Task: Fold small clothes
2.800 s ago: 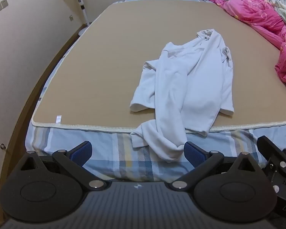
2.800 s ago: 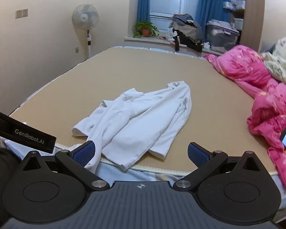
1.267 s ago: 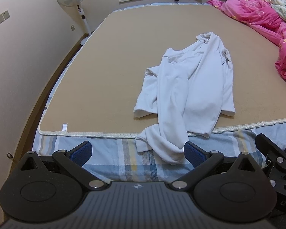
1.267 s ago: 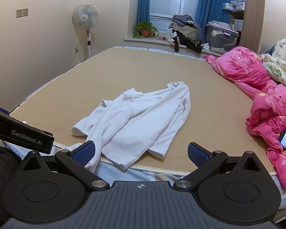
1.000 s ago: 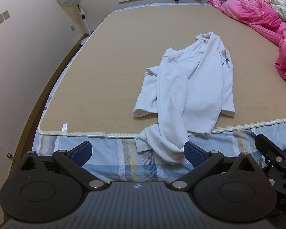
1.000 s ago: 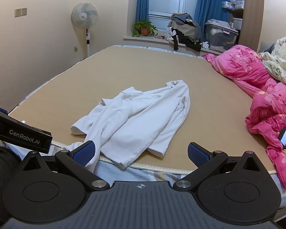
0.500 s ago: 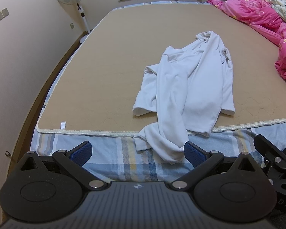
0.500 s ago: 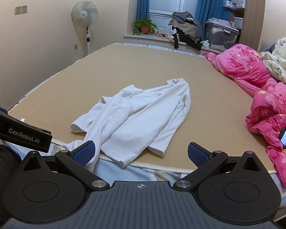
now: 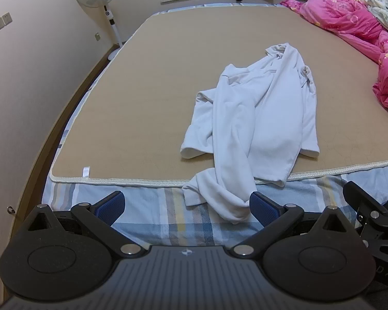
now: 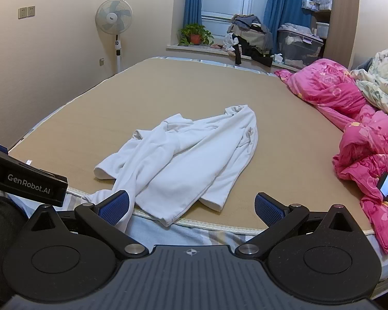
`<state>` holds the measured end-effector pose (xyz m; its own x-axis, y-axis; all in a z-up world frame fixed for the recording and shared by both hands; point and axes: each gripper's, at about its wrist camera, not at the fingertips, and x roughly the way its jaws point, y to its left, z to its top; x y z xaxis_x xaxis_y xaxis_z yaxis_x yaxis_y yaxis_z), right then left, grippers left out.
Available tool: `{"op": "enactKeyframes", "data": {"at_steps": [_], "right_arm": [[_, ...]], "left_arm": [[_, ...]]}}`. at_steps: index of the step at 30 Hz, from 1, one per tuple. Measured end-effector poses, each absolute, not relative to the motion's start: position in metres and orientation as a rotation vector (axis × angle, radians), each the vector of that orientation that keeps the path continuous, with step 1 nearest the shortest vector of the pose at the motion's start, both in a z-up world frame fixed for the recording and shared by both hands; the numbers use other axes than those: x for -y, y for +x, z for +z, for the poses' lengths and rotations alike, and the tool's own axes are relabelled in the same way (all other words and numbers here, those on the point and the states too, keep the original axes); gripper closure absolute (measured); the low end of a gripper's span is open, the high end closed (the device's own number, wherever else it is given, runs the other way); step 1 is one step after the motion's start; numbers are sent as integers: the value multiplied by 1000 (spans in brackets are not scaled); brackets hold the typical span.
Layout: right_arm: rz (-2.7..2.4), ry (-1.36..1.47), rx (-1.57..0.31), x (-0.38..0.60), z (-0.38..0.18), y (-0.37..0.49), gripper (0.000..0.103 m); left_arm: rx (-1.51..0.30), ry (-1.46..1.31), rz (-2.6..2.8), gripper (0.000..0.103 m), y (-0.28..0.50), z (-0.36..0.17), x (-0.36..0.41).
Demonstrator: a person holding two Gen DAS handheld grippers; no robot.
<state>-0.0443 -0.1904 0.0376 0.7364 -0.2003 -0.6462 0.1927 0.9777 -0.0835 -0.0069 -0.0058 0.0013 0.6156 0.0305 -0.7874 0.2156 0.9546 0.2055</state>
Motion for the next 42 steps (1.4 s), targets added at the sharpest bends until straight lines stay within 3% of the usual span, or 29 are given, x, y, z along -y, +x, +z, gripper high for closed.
{"op": "enactKeyframes", "data": {"at_steps": [28,34,42], "right_arm": [[-239,110,-805,217,19,-20,1],[-323,101,-725,267,25,11,1],[-370,231,-610,379,11,119,1]], "left_arm": [[-972,308,-139,1,24,-12,5],[-934,260,-136,0,88,-7,-5],[-974,138,-195,1,250,-38,8]]}}
